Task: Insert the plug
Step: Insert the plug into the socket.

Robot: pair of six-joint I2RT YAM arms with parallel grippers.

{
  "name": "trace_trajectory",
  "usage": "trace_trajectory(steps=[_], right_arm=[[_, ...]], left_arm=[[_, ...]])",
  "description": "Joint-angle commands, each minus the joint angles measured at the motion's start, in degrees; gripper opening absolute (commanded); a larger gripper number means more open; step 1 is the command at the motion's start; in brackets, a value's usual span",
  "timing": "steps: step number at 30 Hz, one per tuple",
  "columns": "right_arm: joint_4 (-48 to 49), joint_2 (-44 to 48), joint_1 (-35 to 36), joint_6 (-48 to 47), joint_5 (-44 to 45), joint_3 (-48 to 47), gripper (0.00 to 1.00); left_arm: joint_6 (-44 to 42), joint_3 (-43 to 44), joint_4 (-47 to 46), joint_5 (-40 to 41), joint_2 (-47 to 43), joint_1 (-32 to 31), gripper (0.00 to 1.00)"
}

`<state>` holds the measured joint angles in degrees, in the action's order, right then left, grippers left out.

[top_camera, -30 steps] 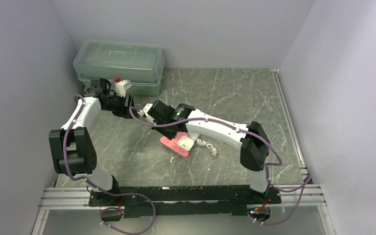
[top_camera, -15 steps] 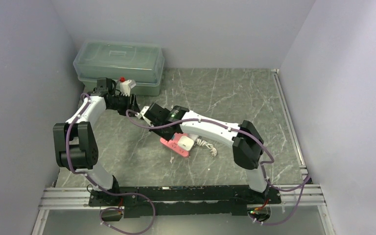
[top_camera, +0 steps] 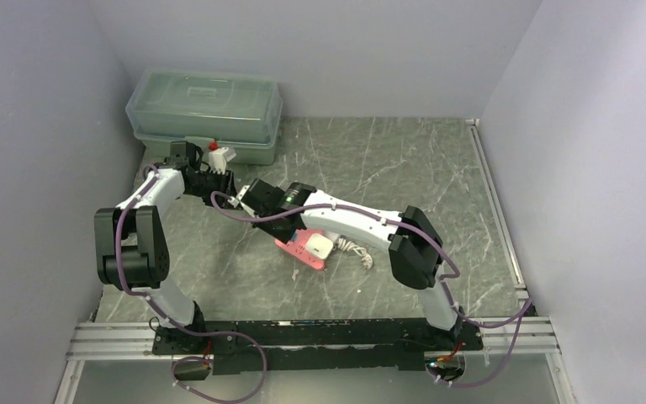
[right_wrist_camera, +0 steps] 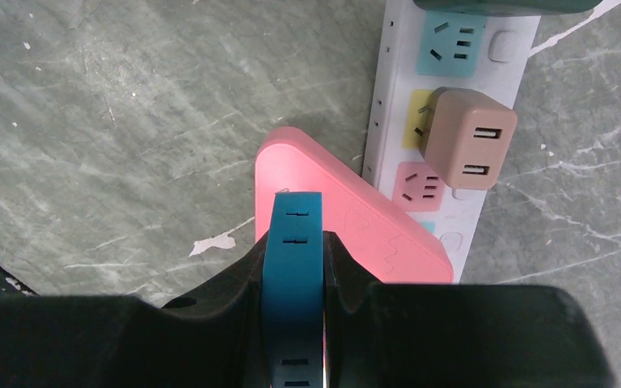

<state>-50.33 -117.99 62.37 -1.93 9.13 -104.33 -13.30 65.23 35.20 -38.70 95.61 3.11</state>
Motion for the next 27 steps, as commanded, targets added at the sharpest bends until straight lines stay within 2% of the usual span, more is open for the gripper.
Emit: trace_trajectory(steps=[1,9,27], right_arm=[[-1.40,-0.48,0.38,-0.39,1.76,-2.23,0.00],[-2.43,-1.32,0.39,-0.38,1.83,-1.95,0.00],[-2.61,-2.12,0.30,-0.38,1.94,-2.27,0.00]], left_arm=[[-2.26,-0.62,-0.09,0.37,0.58,-0.24,0.40],[-3.72,-1.89,-0.54,1.92,0.05,-0.24,0.45],[-5.24,-2.93,-0.66,3.45,-1.38,-0.22,0.45]])
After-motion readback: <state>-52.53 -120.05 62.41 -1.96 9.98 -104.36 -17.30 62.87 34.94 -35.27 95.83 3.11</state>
